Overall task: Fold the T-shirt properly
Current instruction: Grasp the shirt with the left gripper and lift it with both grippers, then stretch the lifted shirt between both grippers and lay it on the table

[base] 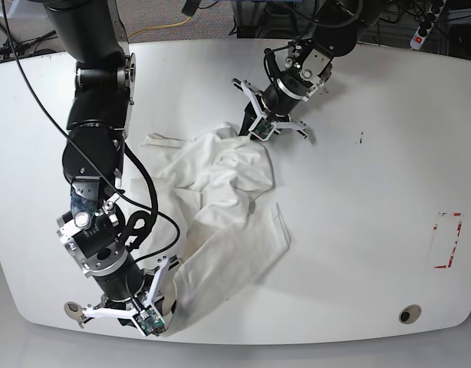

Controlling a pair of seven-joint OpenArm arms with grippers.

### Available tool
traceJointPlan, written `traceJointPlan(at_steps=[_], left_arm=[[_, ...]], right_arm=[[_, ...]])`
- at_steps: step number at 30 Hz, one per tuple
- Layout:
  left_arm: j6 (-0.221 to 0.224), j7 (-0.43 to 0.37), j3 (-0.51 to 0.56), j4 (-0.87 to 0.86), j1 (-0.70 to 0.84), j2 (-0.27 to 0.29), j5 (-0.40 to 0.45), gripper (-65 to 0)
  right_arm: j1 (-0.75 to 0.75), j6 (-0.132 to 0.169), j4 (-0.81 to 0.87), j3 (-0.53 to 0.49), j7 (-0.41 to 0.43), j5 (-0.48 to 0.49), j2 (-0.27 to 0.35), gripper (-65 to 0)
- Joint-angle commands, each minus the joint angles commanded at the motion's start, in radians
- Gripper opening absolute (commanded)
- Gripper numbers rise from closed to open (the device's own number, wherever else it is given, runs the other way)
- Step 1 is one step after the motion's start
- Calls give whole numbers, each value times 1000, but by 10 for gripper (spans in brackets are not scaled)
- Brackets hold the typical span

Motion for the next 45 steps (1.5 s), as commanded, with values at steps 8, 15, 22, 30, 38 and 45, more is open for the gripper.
traceJointPlan(at_steps=[8, 15, 22, 30, 38, 45], left_arm=[[-2, 21, -155, 137, 18, -37, -3, -650], [-41, 143, -410, 319, 23, -37, -5, -650], [-193, 311, -644, 466, -80, -37, -5, -650], [-341, 479, -852, 508, -259, -37, -2, -650], [-405, 592, -956, 512, -408, -124, -2, -650], [-405, 592, -965, 511, -387, -166, -2, -650]], right_arm=[[74, 2, -2, 0, 2, -31, 5, -650], [187, 2, -80, 2, 2, -32, 9, -650], [339, 2, -209, 2, 0, -34, 9, -650], [502, 2, -347, 0, 0, -34, 9, -650], [591, 0, -427, 3, 0, -34, 49, -650], [483, 0, -419, 84, 0, -32, 69, -650]])
